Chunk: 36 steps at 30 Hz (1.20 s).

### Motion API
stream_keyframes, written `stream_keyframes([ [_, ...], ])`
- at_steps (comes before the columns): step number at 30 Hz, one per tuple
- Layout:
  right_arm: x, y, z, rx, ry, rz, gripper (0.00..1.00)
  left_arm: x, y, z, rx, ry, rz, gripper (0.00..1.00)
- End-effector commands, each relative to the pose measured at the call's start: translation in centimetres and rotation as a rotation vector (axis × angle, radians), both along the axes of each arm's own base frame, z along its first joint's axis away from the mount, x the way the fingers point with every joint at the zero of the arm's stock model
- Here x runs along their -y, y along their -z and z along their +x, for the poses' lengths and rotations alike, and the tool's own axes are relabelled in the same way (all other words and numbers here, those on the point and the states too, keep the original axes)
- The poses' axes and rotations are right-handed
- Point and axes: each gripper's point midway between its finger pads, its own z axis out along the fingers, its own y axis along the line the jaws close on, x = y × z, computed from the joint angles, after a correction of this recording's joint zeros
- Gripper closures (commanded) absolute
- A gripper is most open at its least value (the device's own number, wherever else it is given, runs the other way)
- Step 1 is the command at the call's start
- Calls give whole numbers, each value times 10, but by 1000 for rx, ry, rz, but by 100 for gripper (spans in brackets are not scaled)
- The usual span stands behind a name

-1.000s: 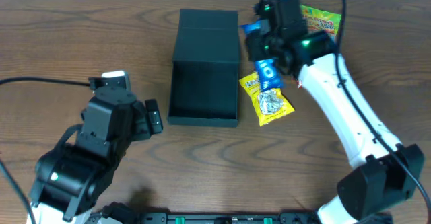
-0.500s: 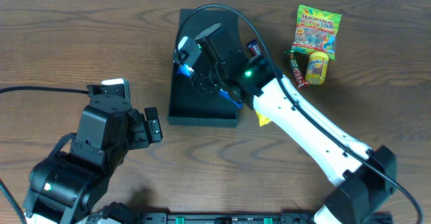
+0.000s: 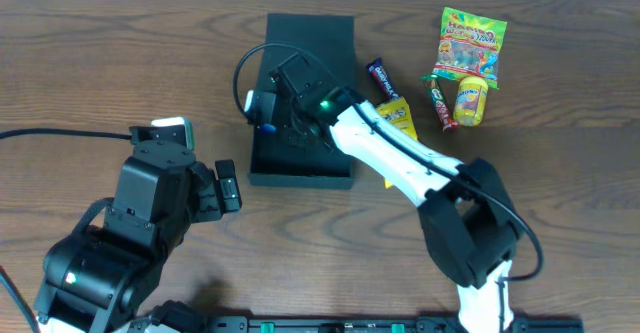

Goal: Pack container
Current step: 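Lift the Oreo pack and carry it over the black box, then lower the Oreo pack into the box and open the right gripper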

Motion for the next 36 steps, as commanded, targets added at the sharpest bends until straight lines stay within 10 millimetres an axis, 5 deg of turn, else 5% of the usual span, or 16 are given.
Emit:
stream_keyframes([
  [1, -2, 6, 6, 20, -40, -2, 99, -1, 0, -1, -1, -4, -2, 2],
  [15, 2, 15, 36, 67, -5, 44, 99, -1, 0, -1, -1, -2, -4, 2],
  [24, -3, 15, 36, 62, -28, 68, 96, 0, -1, 0, 6, -2, -6, 2],
  [25, -3, 15, 36, 61, -27, 68, 88, 0, -1, 0, 6, -1, -6, 2],
  [26, -2, 16, 36, 62, -24, 67, 64, 0, -1, 0, 6, -2, -7, 2],
  [28, 1, 16, 39, 64, -1, 61, 42, 0, -1, 0, 5, -2, -7, 2],
  [30, 6, 16, 43, 74, 39, 47, 1, 0, -1, 0, 5, -2, -7, 2],
  [36, 25, 4, 58, 144, 210, -7, 1, 0, -1, 0, 5, -1, -6, 2],
])
